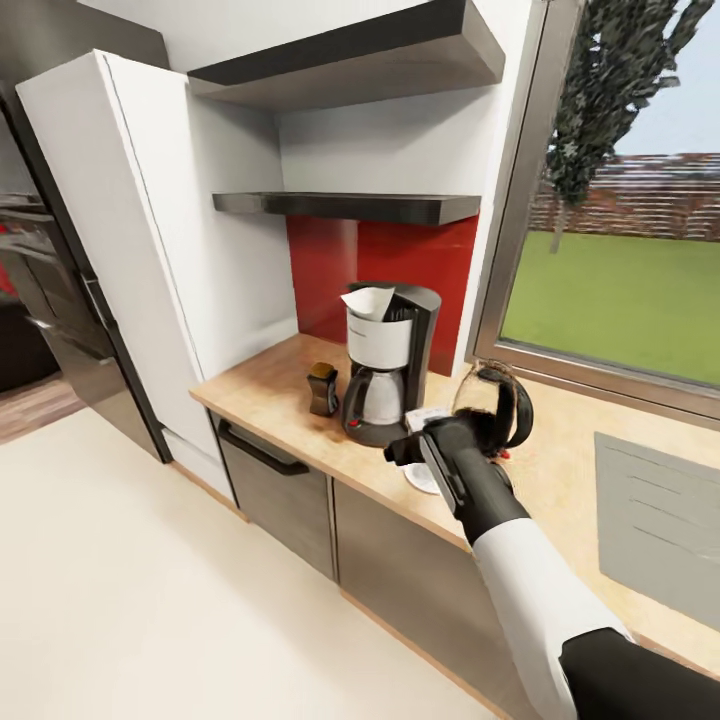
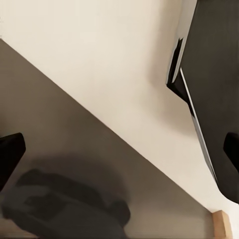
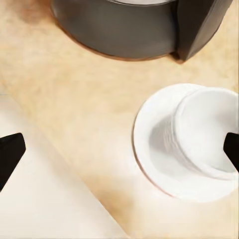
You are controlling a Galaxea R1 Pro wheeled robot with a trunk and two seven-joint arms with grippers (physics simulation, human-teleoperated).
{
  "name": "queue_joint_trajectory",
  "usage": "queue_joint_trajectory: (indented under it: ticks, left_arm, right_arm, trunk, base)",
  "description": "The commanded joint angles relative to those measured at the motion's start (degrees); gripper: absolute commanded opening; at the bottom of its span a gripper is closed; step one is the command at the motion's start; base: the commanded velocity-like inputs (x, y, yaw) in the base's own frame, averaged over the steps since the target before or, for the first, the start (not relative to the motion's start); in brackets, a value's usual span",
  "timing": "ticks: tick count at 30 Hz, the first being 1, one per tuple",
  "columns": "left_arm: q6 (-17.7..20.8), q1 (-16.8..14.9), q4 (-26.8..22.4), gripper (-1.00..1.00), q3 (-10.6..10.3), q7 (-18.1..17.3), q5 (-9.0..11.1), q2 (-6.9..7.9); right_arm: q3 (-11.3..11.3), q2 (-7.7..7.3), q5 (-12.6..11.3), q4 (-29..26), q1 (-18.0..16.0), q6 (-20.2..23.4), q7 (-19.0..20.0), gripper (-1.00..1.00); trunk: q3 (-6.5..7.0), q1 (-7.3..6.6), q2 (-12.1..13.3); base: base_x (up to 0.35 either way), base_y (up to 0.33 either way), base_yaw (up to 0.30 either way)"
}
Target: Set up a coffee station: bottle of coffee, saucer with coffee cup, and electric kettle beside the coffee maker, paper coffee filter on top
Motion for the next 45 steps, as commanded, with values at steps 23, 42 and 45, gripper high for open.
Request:
queue_joint_trajectory:
  ticks: [23, 42, 45]
  left_arm:
    - [-0.11, 0.01, -6.45, 1.00, 0.55, -0.30, 0.10, -0.04]
    - [-0.11, 0.01, -7.34, 1.00, 0.64, -0.61, 0.21, -0.41]
    - [-0.11, 0.01, -7.36, 1.00, 0.64, -0.63, 0.23, -0.49]
  right_arm:
    - [0.22, 0.02, 0.59, 9.95, 0.04, -3.42, 2.95, 1.00]
    - [0.29, 0.02, 0.59, 19.37, 0.09, -9.42, 2.98, 1.00]
    - [0.29, 0.02, 0.59, 23.04, 0.14, -11.52, 2.95, 1.00]
  trunk:
    - [0.08, 0.01, -0.12]
    - [0.08, 0.01, -0.12]
    - [0.08, 0.01, -0.12]
  base:
    - [-0.037, 0.036, 0.266]
    - [0.000, 0.000, 0.278]
    - [0.000, 0.000, 0.278]
